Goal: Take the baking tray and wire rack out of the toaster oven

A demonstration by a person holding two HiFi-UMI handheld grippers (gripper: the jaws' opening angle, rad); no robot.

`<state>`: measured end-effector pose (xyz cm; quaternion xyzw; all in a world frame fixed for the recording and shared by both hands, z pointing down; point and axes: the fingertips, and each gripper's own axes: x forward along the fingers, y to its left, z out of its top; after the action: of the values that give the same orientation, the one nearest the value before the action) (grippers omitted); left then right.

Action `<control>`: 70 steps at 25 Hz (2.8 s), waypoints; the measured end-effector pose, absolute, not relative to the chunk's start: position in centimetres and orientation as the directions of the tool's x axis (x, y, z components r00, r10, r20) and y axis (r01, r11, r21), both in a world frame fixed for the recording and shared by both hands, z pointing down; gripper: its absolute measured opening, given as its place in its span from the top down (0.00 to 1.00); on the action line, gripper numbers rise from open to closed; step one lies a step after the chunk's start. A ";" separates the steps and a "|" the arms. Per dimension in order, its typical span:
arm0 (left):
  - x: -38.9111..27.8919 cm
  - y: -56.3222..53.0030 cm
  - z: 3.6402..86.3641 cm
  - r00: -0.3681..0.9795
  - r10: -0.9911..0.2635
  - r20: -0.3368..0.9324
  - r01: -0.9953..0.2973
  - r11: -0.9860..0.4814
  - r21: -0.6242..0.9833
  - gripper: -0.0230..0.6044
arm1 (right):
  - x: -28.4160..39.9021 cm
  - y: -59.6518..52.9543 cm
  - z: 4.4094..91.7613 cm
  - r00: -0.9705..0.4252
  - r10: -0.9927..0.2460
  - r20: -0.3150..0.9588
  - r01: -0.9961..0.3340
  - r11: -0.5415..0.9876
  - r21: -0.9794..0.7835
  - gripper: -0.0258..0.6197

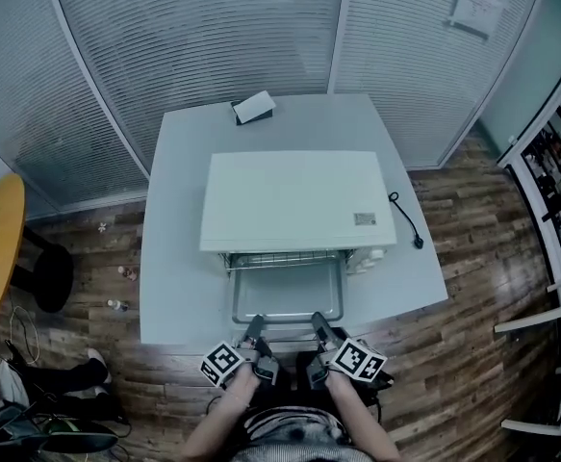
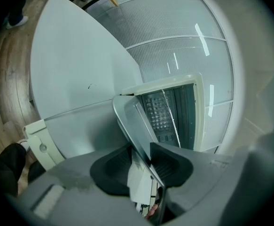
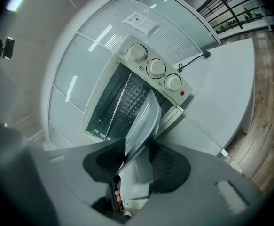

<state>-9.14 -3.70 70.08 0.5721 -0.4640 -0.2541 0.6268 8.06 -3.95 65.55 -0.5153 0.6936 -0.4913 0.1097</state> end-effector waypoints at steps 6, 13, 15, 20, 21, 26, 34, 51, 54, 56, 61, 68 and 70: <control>-9.5 -0.9 69.2 0.479 -0.838 0.260 -0.233 0.164 0.959 0.75 | 7.9 -0.3 65.1 -0.409 -0.854 0.321 -0.592 -0.020 -0.805 0.71; -10.1 0.1 68.6 0.524 -0.817 0.243 -0.239 0.133 0.962 0.75 | 7.3 1.0 64.7 -0.383 -0.873 0.303 -0.567 -0.037 -0.823 0.71; -10.1 0.5 68.2 0.531 -0.814 0.235 -0.242 0.121 0.963 0.75 | 7.3 1.6 64.5 -0.382 -0.876 0.294 -0.558 -0.035 -0.829 0.71; -9.8 1.6 67.1 0.536 -0.815 0.222 -0.253 0.095 0.963 0.75 | 7.6 2.7 63.8 -0.393 -0.877 0.277 -0.537 -0.025 -0.843 0.71; -9.6 1.8 66.9 0.534 -0.817 0.218 -0.253 0.091 0.963 0.75 | 7.8 2.9 63.5 -0.397 -0.876 0.272 -0.537 -0.019 -0.843 0.71; -9.2 3.5 65.4 0.512 -0.833 0.211 -0.258 0.084 0.962 0.75 | 8.2 4.0 62.0 -0.427 -0.869 0.250 -0.537 0.022 -0.844 0.71; -8.9 6.3 62.0 0.491 -0.852 0.180 -0.289 0.036 0.957 0.75 | 8.4 6.3 59.0 -0.477 -0.857 0.196 -0.511 0.089 -0.855 0.71; -9.1 5.1 52.4 0.514 -0.857 0.031 -0.343 -0.173 0.923 0.74 | 7.8 4.9 51.0 -0.531 -0.847 0.033 -0.439 0.242 -0.865 0.71; -9.3 3.9 51.6 0.520 -0.854 0.013 -0.333 -0.188 0.924 0.74 | 7.6 3.6 50.0 -0.531 -0.847 0.013 -0.437 0.261 -0.861 0.71; -9.4 2.8 51.1 0.525 -0.851 0.002 -0.326 -0.199 0.924 0.74 | 7.4 2.5 49.3 -0.530 -0.848 -0.006 -0.436 0.278 -0.856 0.71; -9.2 0.2 49.9 0.542 -0.840 -0.023 -0.310 -0.225 0.923 0.74 | 7.5 0.0 48.2 -0.521 -0.853 -0.020 -0.433 0.284 -0.856 0.71; -9.4 -3.0 48.9 0.563 -0.826 -0.026 -0.302 -0.235 0.924 0.74 | 7.7 -3.1 48.0 -0.491 -0.871 -0.018 -0.426 0.258 -0.867 0.71; -9.5 -3.7 49.1 0.564 -0.826 -0.010 -0.307 -0.221 0.926 0.74 | 7.7 -3.9 48.0 -0.481 -0.877 -0.014 -0.426 0.247 -0.870 0.71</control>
<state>-9.52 -3.71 49.15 0.7353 -0.3851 -0.2638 0.4913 7.74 -3.90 48.00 -0.4370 0.7452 -0.4305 0.2615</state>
